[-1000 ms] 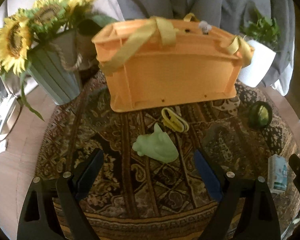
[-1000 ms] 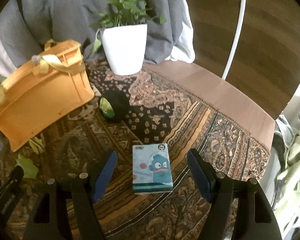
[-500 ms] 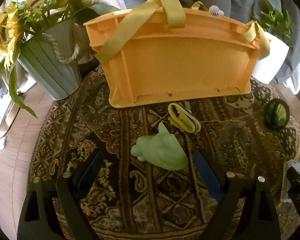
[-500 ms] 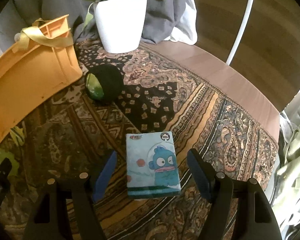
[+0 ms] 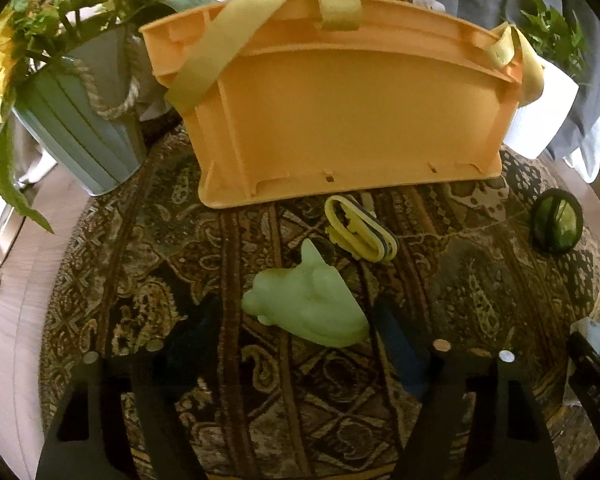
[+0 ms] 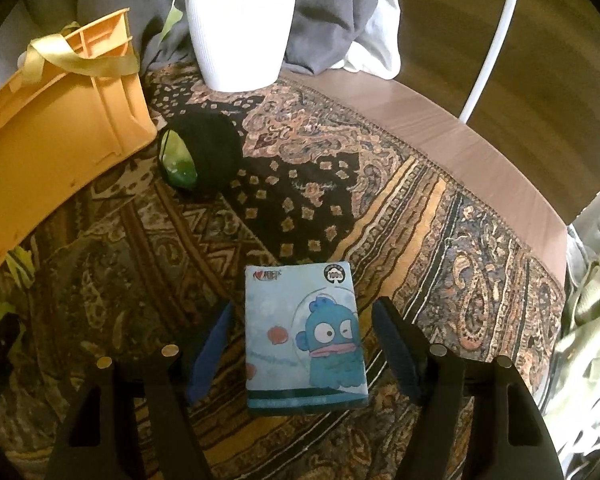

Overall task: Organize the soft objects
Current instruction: 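Grasp the green frog plush with the left tool while the right tool grasps the blue card packet, then lift the frog plush and card packet and carry both over the crate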

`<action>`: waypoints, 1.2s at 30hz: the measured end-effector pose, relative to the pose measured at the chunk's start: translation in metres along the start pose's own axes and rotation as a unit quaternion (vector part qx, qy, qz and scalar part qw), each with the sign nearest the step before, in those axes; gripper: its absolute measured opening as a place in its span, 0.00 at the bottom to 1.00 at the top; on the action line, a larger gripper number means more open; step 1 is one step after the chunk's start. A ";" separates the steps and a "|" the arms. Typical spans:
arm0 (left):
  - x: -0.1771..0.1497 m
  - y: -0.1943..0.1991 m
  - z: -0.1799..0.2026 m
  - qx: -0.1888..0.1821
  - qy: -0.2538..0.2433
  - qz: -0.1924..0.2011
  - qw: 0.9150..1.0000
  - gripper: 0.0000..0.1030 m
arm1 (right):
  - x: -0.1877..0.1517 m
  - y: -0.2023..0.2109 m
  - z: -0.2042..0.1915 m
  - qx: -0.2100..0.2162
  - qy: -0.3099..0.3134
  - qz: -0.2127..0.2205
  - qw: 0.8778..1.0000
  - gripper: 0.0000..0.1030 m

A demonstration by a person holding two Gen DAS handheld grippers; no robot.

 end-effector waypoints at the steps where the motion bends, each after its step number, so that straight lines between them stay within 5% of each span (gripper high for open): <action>1: 0.000 -0.001 0.001 -0.004 0.002 -0.004 1.000 0.68 | 0.000 -0.001 -0.001 0.002 0.001 -0.002 1.000 0.62; 4: -0.001 -0.005 0.004 -0.015 0.002 -0.011 1.000 0.62 | 0.000 -0.002 -0.003 0.004 0.008 -0.006 1.000 0.54; 23: 0.009 0.021 0.001 -0.049 -0.024 0.050 0.997 0.60 | 0.014 0.038 -0.024 0.036 0.053 0.045 0.997 0.53; 36: 0.005 0.081 -0.012 -0.022 0.020 0.087 0.996 0.60 | 0.034 0.081 -0.049 0.137 0.145 0.109 0.974 0.53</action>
Point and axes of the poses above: each gripper's, at about its wrist camera, not at the fingertips, and y roughly against the way its jaws point, z to its right, x to its top, the point moved 9 cm from there along -y, roughly the way its jaws point, and after that the axes turned 2 degrees about y, right-handed, at the moved point
